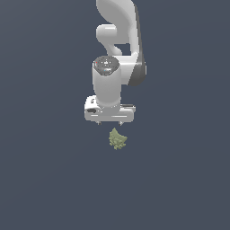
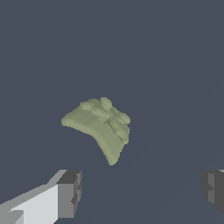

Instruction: Pick up the object and move it to a goal position.

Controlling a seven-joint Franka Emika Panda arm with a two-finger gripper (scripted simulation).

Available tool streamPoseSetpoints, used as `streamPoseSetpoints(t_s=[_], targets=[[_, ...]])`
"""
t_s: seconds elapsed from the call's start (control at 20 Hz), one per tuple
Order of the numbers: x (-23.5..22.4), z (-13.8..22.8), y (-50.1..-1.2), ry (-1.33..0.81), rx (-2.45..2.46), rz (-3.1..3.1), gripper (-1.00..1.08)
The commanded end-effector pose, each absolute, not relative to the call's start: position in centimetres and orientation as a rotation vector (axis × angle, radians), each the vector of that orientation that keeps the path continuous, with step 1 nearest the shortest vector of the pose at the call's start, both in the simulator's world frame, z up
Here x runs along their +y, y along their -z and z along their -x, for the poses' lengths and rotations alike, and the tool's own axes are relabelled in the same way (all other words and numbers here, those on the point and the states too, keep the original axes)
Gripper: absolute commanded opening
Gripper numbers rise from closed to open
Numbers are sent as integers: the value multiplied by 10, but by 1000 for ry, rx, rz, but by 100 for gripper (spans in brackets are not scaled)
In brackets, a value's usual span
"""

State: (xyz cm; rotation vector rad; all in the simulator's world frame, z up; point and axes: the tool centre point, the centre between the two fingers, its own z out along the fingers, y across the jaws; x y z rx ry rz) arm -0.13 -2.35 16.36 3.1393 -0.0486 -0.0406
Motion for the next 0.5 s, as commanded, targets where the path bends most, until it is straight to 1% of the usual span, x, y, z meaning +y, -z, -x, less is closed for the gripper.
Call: streamPoseSetpoints(t_s=[0.0,0.45], targets=[[-24,1,-164,41,-49,-3139,100],[-22,3,-167,68,29,-3124,100]])
